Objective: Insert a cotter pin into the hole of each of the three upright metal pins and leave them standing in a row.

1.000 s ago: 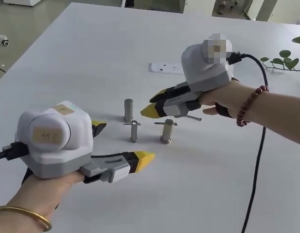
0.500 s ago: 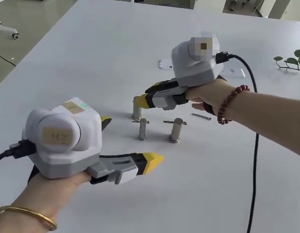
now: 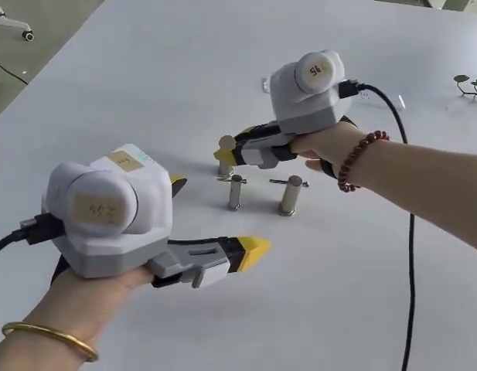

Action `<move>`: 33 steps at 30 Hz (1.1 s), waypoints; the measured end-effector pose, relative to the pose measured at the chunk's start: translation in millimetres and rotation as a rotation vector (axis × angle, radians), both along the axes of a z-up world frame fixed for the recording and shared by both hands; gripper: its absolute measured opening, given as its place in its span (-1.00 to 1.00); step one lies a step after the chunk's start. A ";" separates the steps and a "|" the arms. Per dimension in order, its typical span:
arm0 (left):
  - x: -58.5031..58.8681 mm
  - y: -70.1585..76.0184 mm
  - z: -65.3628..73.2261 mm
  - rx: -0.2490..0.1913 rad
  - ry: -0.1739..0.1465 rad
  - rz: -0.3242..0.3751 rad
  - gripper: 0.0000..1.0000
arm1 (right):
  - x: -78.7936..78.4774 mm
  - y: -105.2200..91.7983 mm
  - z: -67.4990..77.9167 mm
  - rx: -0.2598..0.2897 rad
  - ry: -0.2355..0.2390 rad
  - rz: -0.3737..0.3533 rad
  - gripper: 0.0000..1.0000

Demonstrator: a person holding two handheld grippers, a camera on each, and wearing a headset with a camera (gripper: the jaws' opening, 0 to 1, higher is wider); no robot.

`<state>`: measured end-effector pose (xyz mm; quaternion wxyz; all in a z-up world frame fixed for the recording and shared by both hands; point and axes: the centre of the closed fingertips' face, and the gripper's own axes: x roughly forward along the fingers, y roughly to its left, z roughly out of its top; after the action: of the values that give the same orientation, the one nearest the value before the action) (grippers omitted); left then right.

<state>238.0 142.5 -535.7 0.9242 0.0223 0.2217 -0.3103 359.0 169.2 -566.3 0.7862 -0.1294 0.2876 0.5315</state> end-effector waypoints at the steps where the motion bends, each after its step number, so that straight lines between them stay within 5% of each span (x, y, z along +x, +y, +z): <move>1: -0.1 -0.2 -0.3 0.001 0.001 0.000 0.63 | 0.1 0.0 -0.4 0.000 0.000 0.000 -0.67; 33: 1.3 6.2 -3.8 -0.004 0.014 0.023 0.61 | 7.0 0.9 -3.3 -0.029 -0.016 -0.006 -0.83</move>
<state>239.3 148.7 -539.5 0.9260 0.0159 0.2281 -0.3004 366.0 170.1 -569.6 0.7880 -0.1443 0.2893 0.5239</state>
